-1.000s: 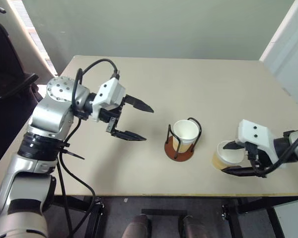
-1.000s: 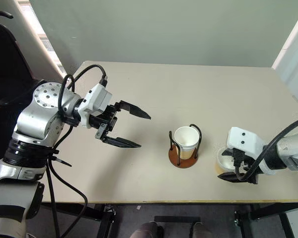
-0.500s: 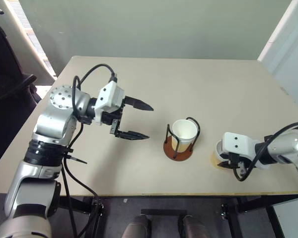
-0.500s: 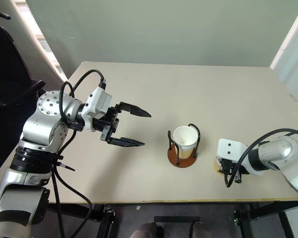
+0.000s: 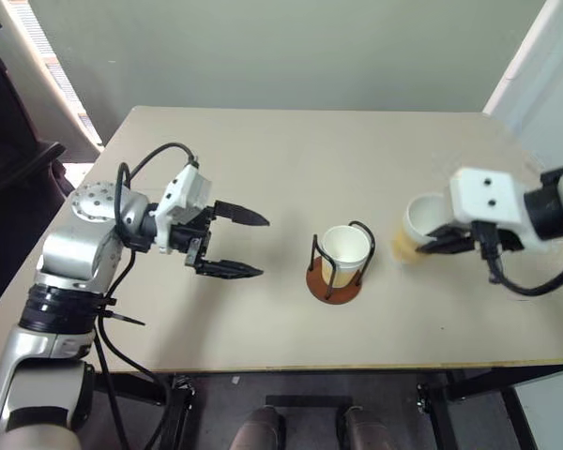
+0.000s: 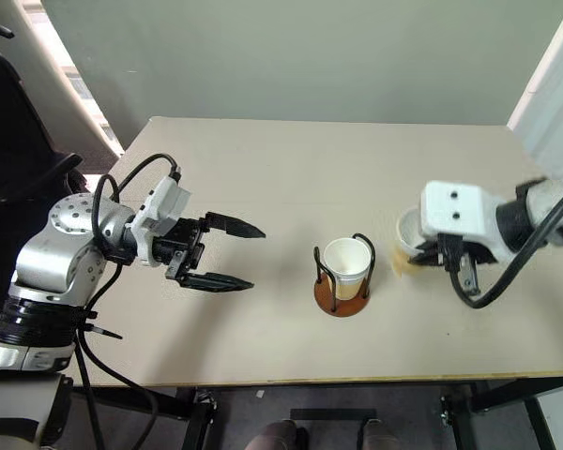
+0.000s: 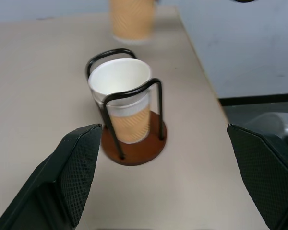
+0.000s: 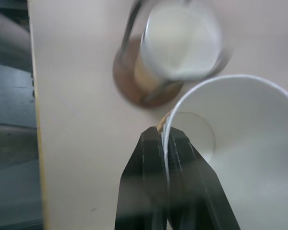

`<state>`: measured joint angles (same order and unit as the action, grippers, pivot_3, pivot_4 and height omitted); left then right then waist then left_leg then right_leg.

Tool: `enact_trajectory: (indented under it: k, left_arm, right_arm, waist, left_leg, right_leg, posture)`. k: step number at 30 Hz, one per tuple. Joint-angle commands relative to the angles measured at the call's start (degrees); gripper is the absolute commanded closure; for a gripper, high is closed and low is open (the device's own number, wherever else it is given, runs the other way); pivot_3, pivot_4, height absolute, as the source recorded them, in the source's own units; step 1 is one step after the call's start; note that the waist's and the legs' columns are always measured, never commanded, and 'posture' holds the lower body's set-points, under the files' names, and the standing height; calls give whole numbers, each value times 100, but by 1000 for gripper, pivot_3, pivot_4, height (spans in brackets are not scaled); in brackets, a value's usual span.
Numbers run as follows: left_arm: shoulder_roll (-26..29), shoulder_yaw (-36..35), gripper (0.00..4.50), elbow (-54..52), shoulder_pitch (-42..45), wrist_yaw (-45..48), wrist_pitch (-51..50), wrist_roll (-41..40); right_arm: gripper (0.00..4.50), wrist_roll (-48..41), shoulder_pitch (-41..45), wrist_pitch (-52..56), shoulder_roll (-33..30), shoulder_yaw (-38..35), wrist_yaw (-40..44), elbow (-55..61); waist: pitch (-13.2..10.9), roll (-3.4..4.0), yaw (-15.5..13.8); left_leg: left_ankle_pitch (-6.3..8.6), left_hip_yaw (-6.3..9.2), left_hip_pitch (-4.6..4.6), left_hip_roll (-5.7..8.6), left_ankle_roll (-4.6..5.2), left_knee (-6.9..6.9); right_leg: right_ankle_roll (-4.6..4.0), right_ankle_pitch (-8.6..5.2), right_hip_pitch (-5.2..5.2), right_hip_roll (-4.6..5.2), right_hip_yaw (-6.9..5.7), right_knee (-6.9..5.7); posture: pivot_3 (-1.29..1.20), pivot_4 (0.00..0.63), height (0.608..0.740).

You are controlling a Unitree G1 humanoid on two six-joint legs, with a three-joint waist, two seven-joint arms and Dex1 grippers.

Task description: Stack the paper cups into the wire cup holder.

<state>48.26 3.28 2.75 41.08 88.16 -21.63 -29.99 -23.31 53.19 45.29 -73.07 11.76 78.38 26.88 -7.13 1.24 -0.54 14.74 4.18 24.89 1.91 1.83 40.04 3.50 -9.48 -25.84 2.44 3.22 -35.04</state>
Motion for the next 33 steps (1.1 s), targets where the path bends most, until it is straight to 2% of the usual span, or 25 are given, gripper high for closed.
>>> enact_trajectory:
  k: [1,6,11,19,29,33]
  left_arm:
    - [75,-147,0,-5,63,86,-66,-82]
    - [69,-309,0,98,52,-101,-50,-53]
    - [49,-356,0,51,32,-194,-36,-70]
    - [28,-560,0,-57,106,-365,-125,-225]
    - [-24,-532,0,28,310,-413,-64,-194]
    - [-55,-502,0,70,323,-400,-14,-142]
  right_arm:
    - [4440,206,730,-124,341,325,303,-125]
    - [4440,526,1434,-219,1092,849,402,-353]
    - [4440,942,1397,-577,1541,1193,406,-659]
    - [4440,1621,1070,-1372,1748,1528,617,-1098]
    - [4440,1806,941,-1315,2269,1669,706,-910]
    - [3528,1925,1070,-1294,2513,1627,615,-1032]
  waist:
    - [0,0,11]
    - [0,0,28]
    - [0,0,22]
    - [0,0,24]
    - [0,0,30]
    - [0,0,32]
  left_leg:
    - [0,3,0,-1,0,-4]
    - [-4,6,0,-4,-5,-1]
    - [-10,10,2,-4,-12,-1]
    - [-14,9,3,-6,-18,-4]
    - [-16,9,1,-6,-21,-4]
    - [-16,10,1,-6,-22,-4]
  right_leg:
    - [-3,1,-1,-1,-3,1]
    - [-16,0,-4,-4,-4,-2]
    - [-24,-4,-2,-4,-10,3]
    - [-21,-2,-4,-4,-10,2]
    - [-26,-4,-3,-4,-10,0]
    - [-27,-4,-3,-5,-10,0]
  posture:
    - [0,150,740]
    - [0,150,740]
    - [0,150,740]
    - [0,150,740]
    - [0,150,740]
    - [0,150,740]
